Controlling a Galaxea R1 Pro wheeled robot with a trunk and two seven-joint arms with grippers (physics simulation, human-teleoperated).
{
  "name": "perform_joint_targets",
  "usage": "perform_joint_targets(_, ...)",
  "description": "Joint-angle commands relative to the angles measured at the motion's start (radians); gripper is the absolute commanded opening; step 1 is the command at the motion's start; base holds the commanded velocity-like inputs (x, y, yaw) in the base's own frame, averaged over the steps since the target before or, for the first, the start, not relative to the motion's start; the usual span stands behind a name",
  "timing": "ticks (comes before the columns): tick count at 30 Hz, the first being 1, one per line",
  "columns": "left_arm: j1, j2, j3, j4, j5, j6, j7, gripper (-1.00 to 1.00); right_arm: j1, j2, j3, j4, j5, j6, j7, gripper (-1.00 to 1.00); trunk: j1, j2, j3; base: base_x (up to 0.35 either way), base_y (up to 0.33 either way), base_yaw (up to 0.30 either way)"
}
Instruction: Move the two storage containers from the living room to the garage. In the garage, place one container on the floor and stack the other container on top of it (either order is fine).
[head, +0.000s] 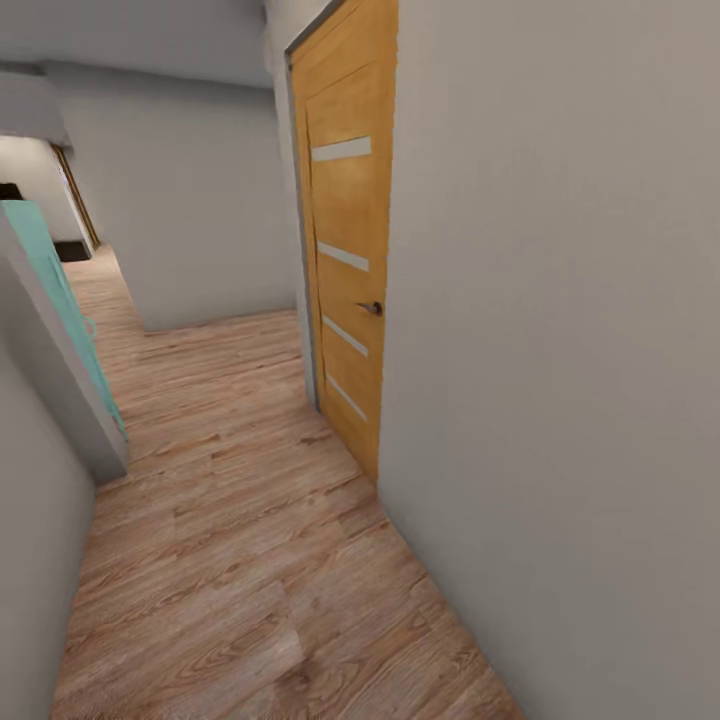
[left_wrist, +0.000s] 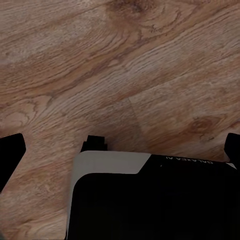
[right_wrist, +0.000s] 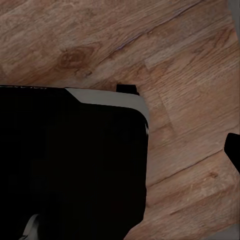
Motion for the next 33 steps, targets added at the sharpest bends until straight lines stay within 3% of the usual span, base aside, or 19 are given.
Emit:
perform_joint_targets(1, -0.001, 0.000, 0.000, 0.000, 0.009, 0.002, -0.004, 1.00, -0.001, 0.001, 0.008, 0.003, -0.007, -0.004, 0.000, 1.00, 0.000, -0.001, -0.002, 0.000, 0.000, 0.270)
perform_joint_targets(33, -0.001, 0.003, 0.000, 0.000, 0.009, 0.002, -0.004, 1.00, -0.001, 0.001, 0.008, 0.003, -0.007, -0.003, 0.000, 1.00, 0.000, -0.001, -0.002, 0.000, 0.000, 0.270)
